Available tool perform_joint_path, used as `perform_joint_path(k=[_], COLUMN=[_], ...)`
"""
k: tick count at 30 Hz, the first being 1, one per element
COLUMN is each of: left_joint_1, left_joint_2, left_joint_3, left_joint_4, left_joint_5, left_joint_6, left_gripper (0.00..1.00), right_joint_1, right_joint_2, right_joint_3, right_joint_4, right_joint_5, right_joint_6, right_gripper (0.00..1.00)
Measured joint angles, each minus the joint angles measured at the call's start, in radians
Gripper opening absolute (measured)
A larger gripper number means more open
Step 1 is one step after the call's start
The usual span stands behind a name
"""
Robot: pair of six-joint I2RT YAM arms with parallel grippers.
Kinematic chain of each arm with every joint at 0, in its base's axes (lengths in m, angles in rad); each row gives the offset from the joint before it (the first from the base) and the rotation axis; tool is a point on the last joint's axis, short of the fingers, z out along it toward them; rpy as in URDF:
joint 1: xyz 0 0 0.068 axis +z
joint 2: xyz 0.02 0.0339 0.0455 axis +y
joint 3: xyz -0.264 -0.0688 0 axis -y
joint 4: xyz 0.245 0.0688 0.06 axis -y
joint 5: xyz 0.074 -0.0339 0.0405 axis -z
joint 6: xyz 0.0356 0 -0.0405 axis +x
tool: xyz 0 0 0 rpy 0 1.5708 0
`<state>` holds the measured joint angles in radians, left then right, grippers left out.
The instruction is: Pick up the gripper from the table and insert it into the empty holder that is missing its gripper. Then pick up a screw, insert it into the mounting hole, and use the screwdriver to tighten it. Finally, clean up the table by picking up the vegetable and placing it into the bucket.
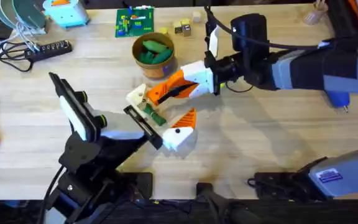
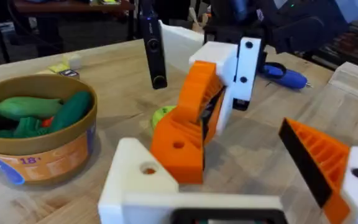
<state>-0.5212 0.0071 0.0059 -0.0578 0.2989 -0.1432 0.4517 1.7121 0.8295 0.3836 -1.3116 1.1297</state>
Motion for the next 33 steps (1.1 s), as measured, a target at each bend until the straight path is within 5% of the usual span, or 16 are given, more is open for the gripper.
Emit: perform_joint_path(k=[33], left_joint_1=[0.000], left_joint_2=[0.000], left_joint_3=[0.000], left_joint_4=[0.002], left_joint_5=[0.015], left_joint_6=[-0.014], left_gripper=[0.993], right_joint_1=[0.070], right_joint_2=[0.073], right_joint_3=[0.071], right_joint_4=[0.092], right_joint_5=[0.019], right_joint_6=[-0.012], right_gripper=[0.008])
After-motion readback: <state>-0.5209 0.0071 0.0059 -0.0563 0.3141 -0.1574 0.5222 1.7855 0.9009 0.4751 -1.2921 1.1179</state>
